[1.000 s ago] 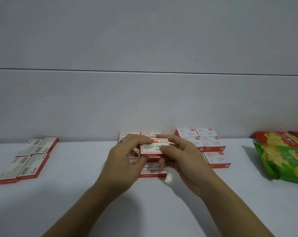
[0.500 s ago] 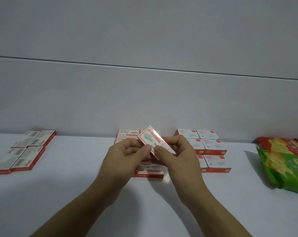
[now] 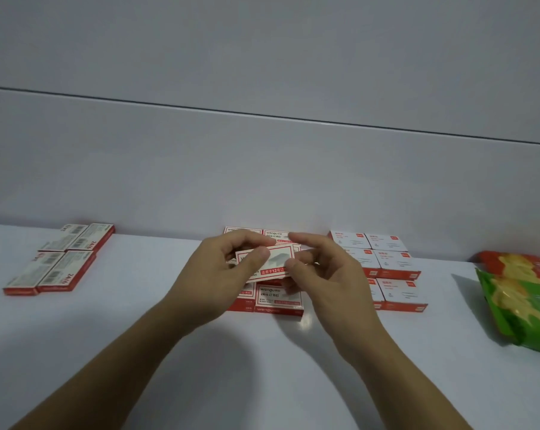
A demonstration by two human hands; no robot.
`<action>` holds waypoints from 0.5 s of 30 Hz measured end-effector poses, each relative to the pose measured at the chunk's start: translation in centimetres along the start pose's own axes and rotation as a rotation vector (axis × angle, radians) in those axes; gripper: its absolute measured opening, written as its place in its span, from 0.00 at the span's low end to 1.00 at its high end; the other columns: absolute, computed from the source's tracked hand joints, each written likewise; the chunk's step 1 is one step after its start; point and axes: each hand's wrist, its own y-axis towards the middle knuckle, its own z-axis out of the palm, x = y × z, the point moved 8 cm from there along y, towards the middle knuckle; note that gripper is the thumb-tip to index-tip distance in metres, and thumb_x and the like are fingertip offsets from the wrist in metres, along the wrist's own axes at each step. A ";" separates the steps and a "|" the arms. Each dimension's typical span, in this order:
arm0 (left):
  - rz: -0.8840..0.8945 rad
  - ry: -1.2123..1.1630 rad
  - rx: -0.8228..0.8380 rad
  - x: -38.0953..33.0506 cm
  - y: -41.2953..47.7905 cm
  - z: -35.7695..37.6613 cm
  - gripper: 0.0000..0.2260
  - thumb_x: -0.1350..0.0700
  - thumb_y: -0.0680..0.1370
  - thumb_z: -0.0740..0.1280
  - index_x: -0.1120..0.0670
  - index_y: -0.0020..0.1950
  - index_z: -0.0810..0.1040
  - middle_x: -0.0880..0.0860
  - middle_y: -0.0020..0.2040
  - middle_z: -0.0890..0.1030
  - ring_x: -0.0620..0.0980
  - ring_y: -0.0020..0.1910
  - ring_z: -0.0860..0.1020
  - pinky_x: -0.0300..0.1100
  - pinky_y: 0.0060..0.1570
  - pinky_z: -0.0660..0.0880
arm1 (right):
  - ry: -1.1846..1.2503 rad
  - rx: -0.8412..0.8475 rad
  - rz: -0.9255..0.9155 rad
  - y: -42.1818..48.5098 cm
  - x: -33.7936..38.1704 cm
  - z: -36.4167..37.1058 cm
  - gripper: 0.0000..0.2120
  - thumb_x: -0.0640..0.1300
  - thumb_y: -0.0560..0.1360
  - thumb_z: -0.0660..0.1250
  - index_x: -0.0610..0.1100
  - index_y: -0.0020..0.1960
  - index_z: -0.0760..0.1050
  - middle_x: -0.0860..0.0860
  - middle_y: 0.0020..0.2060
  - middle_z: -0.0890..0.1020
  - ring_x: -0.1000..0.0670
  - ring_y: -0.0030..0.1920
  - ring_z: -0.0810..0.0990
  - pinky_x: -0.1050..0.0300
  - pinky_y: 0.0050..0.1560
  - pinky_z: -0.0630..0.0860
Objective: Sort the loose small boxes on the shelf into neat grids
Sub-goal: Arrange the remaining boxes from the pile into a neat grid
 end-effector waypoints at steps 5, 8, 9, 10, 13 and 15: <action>0.322 0.525 0.023 -1.7 -0.4 0.4 0.19 0.48 0.71 0.72 0.44 0.60 0.73 0.36 0.52 0.75 0.36 0.53 0.74 0.25 0.47 0.71 | 0.015 -0.015 -0.018 0.4 0.1 -0.8 0.13 0.33 0.75 0.67 0.47 0.55 0.80 0.46 0.36 0.84 0.48 0.38 0.85 0.59 0.39 0.82; 0.337 0.576 0.008 -1.4 -0.3 0.1 0.20 0.48 0.71 0.73 0.47 0.62 0.74 0.39 0.53 0.76 0.38 0.50 0.75 0.23 0.46 0.69 | -0.035 0.021 -0.013 0.5 0.0 -0.7 0.15 0.35 0.74 0.69 0.48 0.57 0.79 0.47 0.40 0.84 0.49 0.39 0.85 0.60 0.40 0.81; 0.337 0.589 0.001 -1.3 -0.2 0.0 0.21 0.48 0.72 0.72 0.47 0.63 0.74 0.39 0.54 0.76 0.39 0.49 0.75 0.23 0.45 0.69 | -0.146 0.028 -0.053 0.5 0.1 -0.7 0.17 0.37 0.72 0.71 0.50 0.59 0.78 0.50 0.43 0.84 0.51 0.41 0.85 0.60 0.42 0.81; 0.341 0.607 0.006 -1.2 -0.1 0.1 0.21 0.47 0.72 0.71 0.47 0.64 0.74 0.40 0.54 0.76 0.39 0.49 0.75 0.23 0.45 0.68 | -0.317 0.020 -0.135 0.5 0.3 -0.7 0.19 0.39 0.71 0.73 0.52 0.60 0.77 0.53 0.48 0.82 0.54 0.44 0.84 0.62 0.45 0.80; 0.364 0.627 0.056 -0.8 0.0 0.3 0.21 0.45 0.73 0.70 0.47 0.64 0.74 0.42 0.56 0.77 0.38 0.50 0.74 0.23 0.48 0.68 | -0.687 0.003 -0.354 0.1 1.4 0.0 0.22 0.41 0.70 0.75 0.54 0.61 0.76 0.60 0.54 0.75 0.62 0.48 0.77 0.68 0.49 0.76; 0.371 0.653 0.092 -0.6 0.0 0.3 0.22 0.43 0.72 0.68 0.47 0.64 0.74 0.43 0.58 0.78 0.37 0.52 0.73 0.24 0.50 0.67 | -0.771 0.017 -0.392 -0.1 1.5 0.3 0.22 0.42 0.70 0.75 0.54 0.62 0.76 0.61 0.53 0.74 0.62 0.47 0.74 0.71 0.48 0.71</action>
